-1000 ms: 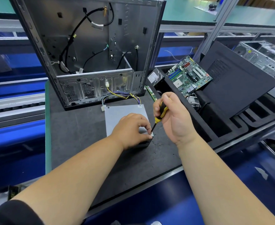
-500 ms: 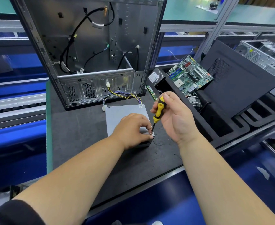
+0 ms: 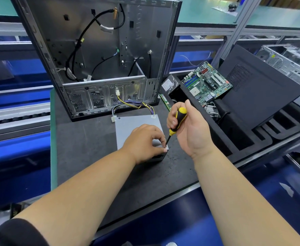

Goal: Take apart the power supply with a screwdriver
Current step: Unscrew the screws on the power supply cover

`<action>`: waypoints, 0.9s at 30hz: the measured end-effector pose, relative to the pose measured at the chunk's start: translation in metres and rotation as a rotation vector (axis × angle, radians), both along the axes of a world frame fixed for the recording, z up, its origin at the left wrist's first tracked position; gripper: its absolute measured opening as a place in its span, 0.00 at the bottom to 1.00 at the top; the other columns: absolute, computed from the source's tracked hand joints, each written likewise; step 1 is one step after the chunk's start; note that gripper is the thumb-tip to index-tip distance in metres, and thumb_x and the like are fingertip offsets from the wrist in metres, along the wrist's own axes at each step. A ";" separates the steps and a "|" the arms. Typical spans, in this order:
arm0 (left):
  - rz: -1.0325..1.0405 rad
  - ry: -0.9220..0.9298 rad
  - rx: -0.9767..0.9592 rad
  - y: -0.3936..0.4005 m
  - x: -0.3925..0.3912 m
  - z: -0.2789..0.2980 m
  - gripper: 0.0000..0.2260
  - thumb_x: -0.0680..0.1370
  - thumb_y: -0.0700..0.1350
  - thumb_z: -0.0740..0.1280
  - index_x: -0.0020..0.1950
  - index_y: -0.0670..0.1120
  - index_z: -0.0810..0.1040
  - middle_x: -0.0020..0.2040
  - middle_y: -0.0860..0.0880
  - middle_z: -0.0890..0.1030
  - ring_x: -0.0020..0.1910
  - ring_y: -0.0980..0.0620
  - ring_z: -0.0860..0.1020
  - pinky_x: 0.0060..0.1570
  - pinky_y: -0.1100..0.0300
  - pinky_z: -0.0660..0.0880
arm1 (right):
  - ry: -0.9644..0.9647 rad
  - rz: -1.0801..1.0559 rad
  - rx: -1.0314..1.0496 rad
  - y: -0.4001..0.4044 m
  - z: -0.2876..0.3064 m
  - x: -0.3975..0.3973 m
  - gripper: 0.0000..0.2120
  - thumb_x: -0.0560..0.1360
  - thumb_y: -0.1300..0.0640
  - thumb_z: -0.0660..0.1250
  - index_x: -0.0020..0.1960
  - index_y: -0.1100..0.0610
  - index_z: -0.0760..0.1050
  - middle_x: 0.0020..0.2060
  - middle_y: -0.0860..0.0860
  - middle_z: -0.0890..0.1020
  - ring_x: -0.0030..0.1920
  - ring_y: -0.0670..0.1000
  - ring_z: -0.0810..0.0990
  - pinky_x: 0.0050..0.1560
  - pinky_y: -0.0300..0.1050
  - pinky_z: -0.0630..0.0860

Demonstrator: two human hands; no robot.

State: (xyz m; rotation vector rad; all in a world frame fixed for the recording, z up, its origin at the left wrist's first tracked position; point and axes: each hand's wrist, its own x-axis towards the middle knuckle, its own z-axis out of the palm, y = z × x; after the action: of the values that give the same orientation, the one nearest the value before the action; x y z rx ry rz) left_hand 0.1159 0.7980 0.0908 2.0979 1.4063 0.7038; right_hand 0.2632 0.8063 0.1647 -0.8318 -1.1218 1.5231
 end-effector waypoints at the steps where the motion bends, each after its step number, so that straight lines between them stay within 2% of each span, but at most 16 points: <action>1: -0.001 -0.001 0.002 0.000 0.000 0.000 0.09 0.70 0.55 0.77 0.38 0.59 0.78 0.50 0.60 0.79 0.55 0.55 0.73 0.60 0.50 0.69 | -0.011 0.006 0.016 -0.001 -0.001 0.000 0.13 0.81 0.52 0.55 0.41 0.58 0.68 0.28 0.51 0.68 0.32 0.51 0.64 0.38 0.45 0.62; 3: -0.001 -0.002 0.005 0.001 0.000 0.000 0.08 0.69 0.54 0.77 0.38 0.58 0.78 0.50 0.60 0.79 0.55 0.55 0.73 0.61 0.50 0.69 | -0.031 0.001 0.042 -0.002 -0.002 0.002 0.08 0.78 0.54 0.58 0.42 0.57 0.67 0.31 0.53 0.70 0.33 0.52 0.66 0.38 0.45 0.63; 5: -0.003 0.000 0.006 0.001 0.000 0.000 0.09 0.69 0.55 0.77 0.38 0.59 0.77 0.50 0.60 0.79 0.55 0.55 0.73 0.61 0.51 0.69 | -0.046 -0.002 0.040 0.000 -0.002 0.005 0.08 0.77 0.54 0.59 0.41 0.56 0.67 0.34 0.54 0.73 0.35 0.53 0.70 0.40 0.45 0.67; 7: -0.008 0.004 0.010 0.000 0.000 0.000 0.09 0.69 0.55 0.77 0.38 0.60 0.77 0.49 0.60 0.79 0.55 0.54 0.73 0.60 0.51 0.70 | -0.074 0.014 0.022 0.003 -0.001 0.009 0.08 0.77 0.54 0.61 0.40 0.55 0.70 0.38 0.53 0.76 0.37 0.53 0.74 0.43 0.46 0.70; 10: -0.009 0.010 0.011 0.001 0.000 0.001 0.09 0.69 0.55 0.77 0.38 0.60 0.77 0.49 0.60 0.79 0.55 0.55 0.73 0.60 0.51 0.70 | -0.098 0.024 0.016 0.005 0.003 0.011 0.10 0.76 0.55 0.63 0.38 0.54 0.78 0.37 0.51 0.78 0.38 0.51 0.77 0.45 0.46 0.74; 14: -0.006 0.001 0.009 0.000 0.000 0.000 0.09 0.70 0.55 0.77 0.38 0.59 0.77 0.50 0.60 0.80 0.55 0.54 0.73 0.60 0.51 0.69 | -0.096 0.012 0.019 0.004 0.004 0.005 0.18 0.84 0.56 0.54 0.40 0.60 0.75 0.31 0.51 0.74 0.35 0.51 0.72 0.48 0.50 0.71; 18: -0.005 -0.001 0.012 0.000 0.000 0.000 0.09 0.69 0.55 0.77 0.38 0.60 0.77 0.50 0.60 0.80 0.55 0.55 0.73 0.60 0.51 0.69 | -0.010 -0.010 -0.037 0.001 0.003 0.001 0.22 0.86 0.52 0.49 0.40 0.60 0.72 0.29 0.52 0.67 0.32 0.50 0.65 0.39 0.47 0.63; 20: -0.003 -0.001 0.009 0.000 0.000 -0.001 0.08 0.70 0.55 0.77 0.38 0.59 0.78 0.50 0.60 0.79 0.55 0.56 0.73 0.60 0.52 0.69 | -0.002 -0.004 -0.025 0.000 0.002 0.002 0.19 0.84 0.49 0.53 0.41 0.59 0.71 0.29 0.51 0.67 0.32 0.51 0.64 0.38 0.47 0.61; 23: -0.005 0.000 0.007 0.001 0.000 -0.002 0.08 0.70 0.55 0.77 0.38 0.59 0.78 0.50 0.61 0.79 0.55 0.56 0.72 0.61 0.52 0.69 | -0.079 -0.040 0.021 -0.001 0.001 0.006 0.08 0.78 0.54 0.60 0.42 0.56 0.68 0.31 0.51 0.69 0.34 0.52 0.66 0.40 0.46 0.63; 27: -0.003 -0.003 0.010 0.001 0.000 -0.002 0.09 0.69 0.55 0.77 0.37 0.60 0.77 0.50 0.61 0.79 0.55 0.56 0.72 0.60 0.52 0.69 | -0.078 -0.048 0.015 -0.001 0.000 0.013 0.07 0.76 0.54 0.62 0.42 0.56 0.69 0.36 0.52 0.74 0.38 0.52 0.73 0.43 0.45 0.69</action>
State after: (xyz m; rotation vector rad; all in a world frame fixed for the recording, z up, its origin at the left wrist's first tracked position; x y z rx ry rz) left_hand 0.1162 0.7994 0.0886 2.1051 1.4007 0.7138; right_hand 0.2761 0.8049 0.1651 -0.9081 -1.1604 1.4519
